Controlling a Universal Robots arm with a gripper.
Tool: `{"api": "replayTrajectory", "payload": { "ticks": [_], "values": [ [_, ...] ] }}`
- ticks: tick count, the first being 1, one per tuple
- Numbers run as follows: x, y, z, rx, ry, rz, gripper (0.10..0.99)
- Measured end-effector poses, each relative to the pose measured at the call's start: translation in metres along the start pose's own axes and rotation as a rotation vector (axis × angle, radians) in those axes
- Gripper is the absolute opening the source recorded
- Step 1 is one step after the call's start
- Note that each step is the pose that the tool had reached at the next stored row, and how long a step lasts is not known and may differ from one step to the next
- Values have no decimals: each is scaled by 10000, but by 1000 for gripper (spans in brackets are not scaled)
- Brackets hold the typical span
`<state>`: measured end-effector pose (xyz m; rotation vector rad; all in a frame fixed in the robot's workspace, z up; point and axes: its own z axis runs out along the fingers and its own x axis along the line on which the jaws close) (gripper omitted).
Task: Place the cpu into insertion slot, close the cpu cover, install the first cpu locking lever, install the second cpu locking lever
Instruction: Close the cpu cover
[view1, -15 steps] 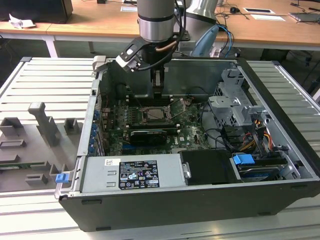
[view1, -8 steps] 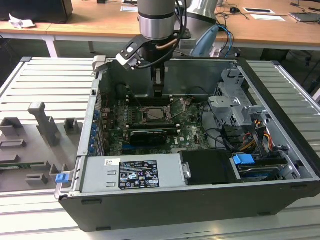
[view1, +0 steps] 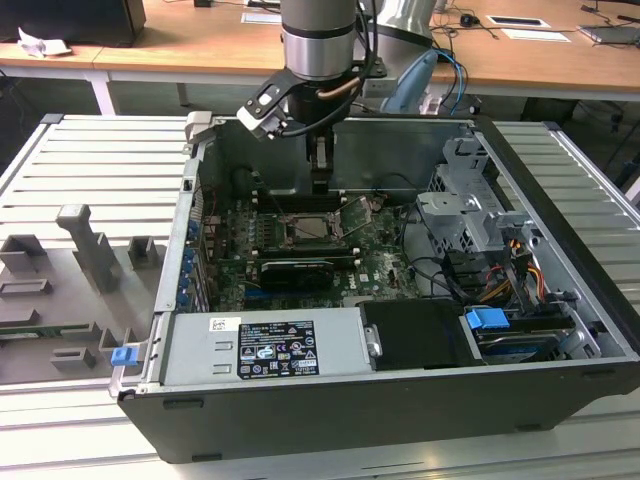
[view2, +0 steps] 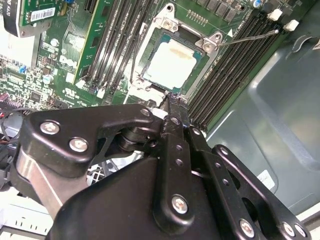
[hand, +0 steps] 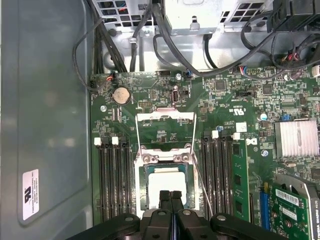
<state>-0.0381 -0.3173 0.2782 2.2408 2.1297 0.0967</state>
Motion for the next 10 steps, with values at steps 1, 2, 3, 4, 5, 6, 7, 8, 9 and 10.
{"api": "replayTrajectory", "payload": {
  "ticks": [1, 2, 3, 4, 5, 6, 7, 8, 9, 10],
  "values": [
    [1, 6, 0, 0, 0, 0, 106],
    [2, 13, 1, 0, 0, 0, 106],
    [3, 21, 2, 0, 0, 0, 106],
    [5, 30, 2, 0, 0, 0, 106],
    [6, 35, 3, 0, -1, 0, 106],
    [8, 40, 3, 1, 0, 0, 106],
    [9, 43, 3, 0, 0, -2, 106],
    [10, 49, 4, 0, -1, 0, 106],
    [13, 52, 4, 1, -1, 1, 106],
    [16, 57, 5, -1, 1, 0, 106]
  ]
}}
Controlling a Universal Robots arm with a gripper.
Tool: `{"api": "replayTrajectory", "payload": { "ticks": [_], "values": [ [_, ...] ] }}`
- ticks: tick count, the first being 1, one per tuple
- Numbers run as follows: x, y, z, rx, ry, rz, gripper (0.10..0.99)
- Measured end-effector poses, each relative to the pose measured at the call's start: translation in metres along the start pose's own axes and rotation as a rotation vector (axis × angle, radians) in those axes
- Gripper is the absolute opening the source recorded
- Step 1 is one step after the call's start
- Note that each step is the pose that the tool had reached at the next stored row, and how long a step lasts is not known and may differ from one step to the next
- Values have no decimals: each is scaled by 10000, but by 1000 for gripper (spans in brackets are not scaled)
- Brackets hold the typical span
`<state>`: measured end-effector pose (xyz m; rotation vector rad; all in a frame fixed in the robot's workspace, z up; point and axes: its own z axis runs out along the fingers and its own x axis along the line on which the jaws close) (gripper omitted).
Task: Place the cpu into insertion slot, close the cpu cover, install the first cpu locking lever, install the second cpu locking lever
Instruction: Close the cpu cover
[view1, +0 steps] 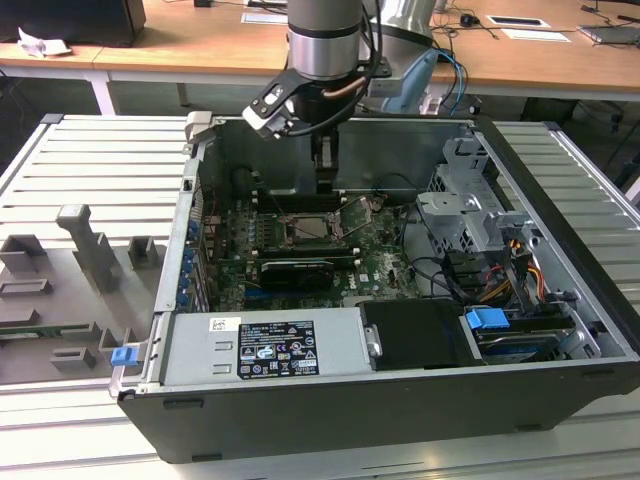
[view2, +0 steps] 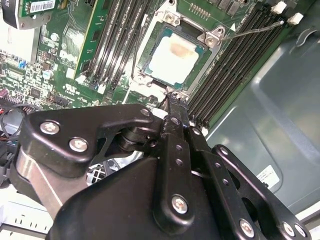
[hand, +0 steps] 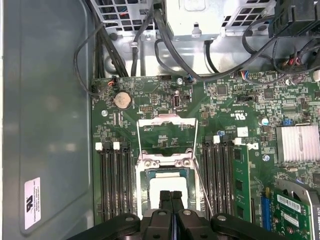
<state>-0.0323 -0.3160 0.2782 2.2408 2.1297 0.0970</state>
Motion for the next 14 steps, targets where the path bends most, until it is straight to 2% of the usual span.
{"api": "replayTrajectory", "payload": {
  "ticks": [14],
  "values": [
    [46, 163, 13, 26, -2, 0, 106]
  ]
}}
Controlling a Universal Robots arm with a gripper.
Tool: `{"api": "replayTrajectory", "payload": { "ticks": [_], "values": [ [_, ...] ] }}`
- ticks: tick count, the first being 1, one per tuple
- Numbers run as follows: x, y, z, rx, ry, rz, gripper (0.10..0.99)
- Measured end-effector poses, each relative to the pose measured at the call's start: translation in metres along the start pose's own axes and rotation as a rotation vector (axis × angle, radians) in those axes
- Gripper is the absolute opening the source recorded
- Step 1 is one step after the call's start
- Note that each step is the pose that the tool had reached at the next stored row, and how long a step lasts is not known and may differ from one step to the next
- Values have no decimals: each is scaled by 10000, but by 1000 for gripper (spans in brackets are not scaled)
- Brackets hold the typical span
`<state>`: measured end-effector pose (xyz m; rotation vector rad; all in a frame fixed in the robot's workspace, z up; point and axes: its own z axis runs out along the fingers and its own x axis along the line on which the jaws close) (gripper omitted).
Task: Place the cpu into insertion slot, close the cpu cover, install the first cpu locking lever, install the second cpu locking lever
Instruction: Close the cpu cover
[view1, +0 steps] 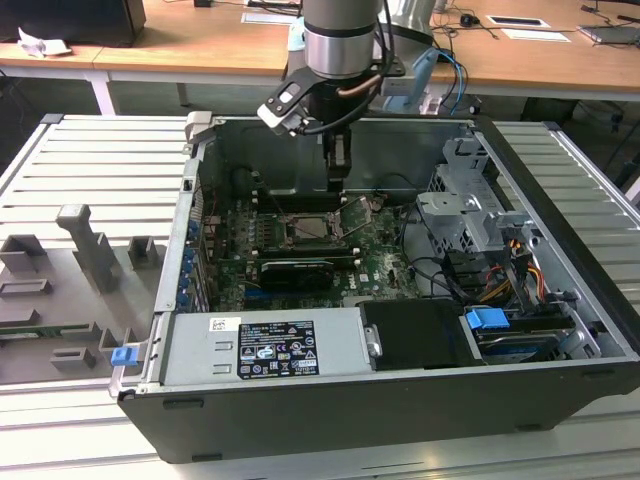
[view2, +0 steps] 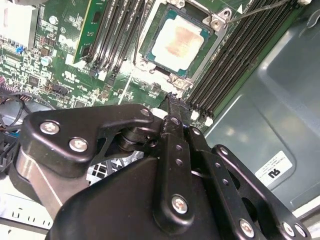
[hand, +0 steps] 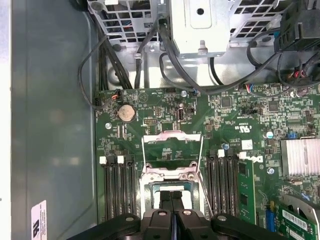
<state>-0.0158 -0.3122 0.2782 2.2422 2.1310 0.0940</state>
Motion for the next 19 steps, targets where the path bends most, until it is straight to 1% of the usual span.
{"api": "replayTrajectory", "payload": {
  "ticks": [7, 10, 12, 13, 15, 17, 19],
  "values": [
    [13, 51, 4, 3, -1, 0, 106],
    [21, 116, 12, 24, 1, 1, 106],
    [24, 187, 32, 57, -5, 0, 106],
    [25, 224, 55, 60, -3, 0, 106],
    [10, 247, 88, 59, -4, 0, 106],
    [-14, 252, 133, 59, -4, 0, 106],
    [-15, 260, 140, 59, -6, 0, 106]
  ]
}}
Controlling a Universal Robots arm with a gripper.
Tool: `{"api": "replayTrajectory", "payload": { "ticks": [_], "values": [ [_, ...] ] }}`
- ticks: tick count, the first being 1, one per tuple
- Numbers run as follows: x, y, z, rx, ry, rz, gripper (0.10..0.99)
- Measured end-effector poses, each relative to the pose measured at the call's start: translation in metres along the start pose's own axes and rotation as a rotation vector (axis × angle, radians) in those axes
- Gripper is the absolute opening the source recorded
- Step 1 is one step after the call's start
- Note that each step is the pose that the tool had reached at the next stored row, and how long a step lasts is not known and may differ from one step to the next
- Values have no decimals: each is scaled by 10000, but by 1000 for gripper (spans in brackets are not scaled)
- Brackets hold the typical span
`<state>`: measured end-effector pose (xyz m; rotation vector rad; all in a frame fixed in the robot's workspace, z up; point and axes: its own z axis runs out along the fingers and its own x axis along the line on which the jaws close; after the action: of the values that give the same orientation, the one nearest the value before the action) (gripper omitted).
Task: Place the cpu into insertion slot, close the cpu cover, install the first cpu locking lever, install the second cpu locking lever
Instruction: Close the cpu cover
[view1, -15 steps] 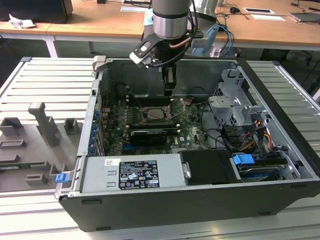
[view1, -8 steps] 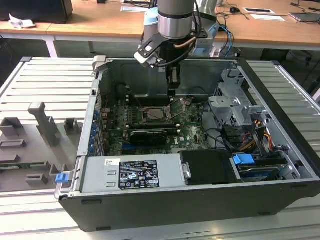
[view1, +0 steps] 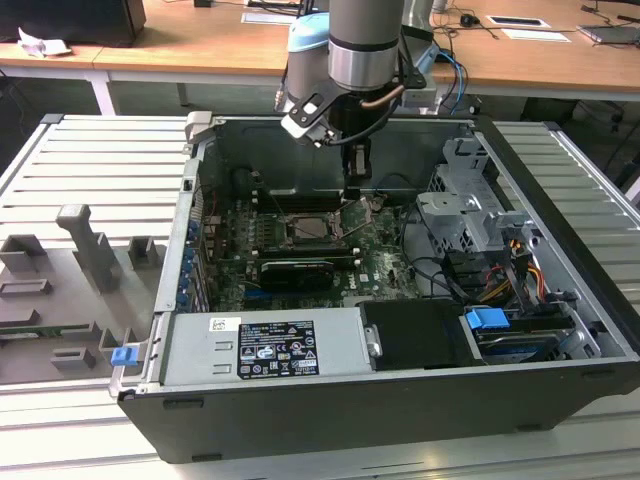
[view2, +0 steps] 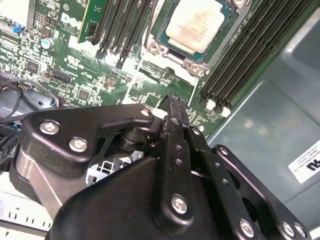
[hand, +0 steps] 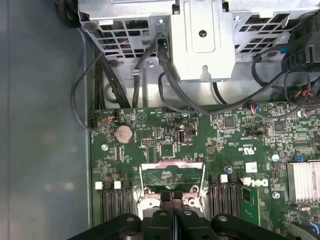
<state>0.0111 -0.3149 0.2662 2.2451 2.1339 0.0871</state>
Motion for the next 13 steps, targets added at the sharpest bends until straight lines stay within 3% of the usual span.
{"api": "replayTrajectory", "payload": {
  "ticks": [4, 10, 13],
  "values": [
    [2, 38, 17, -1, -9, 1, 106],
    [14, 277, 77, 16, -9, 0, 106],
    [15, 313, 95, 16, -11, 0, 106]
  ]
}}
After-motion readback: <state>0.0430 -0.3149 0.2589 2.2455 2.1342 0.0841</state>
